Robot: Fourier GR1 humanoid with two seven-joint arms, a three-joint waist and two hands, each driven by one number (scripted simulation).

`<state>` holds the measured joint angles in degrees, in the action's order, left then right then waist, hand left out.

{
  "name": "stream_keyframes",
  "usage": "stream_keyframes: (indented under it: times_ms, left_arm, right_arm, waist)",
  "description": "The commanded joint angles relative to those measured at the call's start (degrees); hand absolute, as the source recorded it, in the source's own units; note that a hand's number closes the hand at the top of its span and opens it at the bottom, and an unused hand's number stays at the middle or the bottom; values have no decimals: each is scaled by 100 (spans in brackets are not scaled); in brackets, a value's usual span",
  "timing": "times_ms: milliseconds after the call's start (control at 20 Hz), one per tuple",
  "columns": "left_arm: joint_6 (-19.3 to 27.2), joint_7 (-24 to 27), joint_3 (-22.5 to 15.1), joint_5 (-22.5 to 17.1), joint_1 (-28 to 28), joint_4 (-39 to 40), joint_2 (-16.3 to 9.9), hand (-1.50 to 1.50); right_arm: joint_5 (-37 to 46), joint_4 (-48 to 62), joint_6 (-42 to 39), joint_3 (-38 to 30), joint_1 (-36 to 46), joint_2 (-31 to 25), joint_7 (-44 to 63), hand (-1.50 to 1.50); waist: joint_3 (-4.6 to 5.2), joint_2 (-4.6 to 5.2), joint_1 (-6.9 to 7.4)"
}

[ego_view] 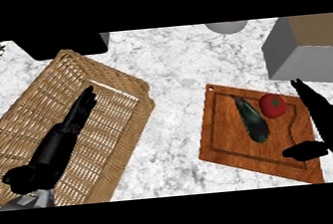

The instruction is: Pick the eggplant from the cutting board and place it in the cardboard box

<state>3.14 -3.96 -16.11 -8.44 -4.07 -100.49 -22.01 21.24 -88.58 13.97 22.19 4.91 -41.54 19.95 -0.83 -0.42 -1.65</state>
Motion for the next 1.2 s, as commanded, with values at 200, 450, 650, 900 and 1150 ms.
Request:
stream_keyframes:
  times_ms: [200,450,650,900,1150]
  left_arm:
    - [37,-256,-208,147,-409,468,83,0]
    - [163,-196,-329,226,-707,868,286,0]
    - [254,-324,-490,231,-744,720,338,0]
    - [213,-163,-454,176,-696,778,200,0]
    - [178,225,-402,86,-670,1164,187,0]
  right_arm:
    - [456,-1768,-1926,577,987,-441,2916,-150]
    - [-671,-2076,-3050,609,1617,166,4388,-150]
    - [-1347,-1783,-3342,311,2113,506,5044,-150]
    - [-1258,-1478,-3061,497,2403,935,5476,-150]
    - [-939,-881,-2840,610,2372,1182,5047,-150]
  waist:
    - [122,21,66]
    - [110,69,102]
    - [96,59,163]
    - [95,57,183]
    - [93,66,159]
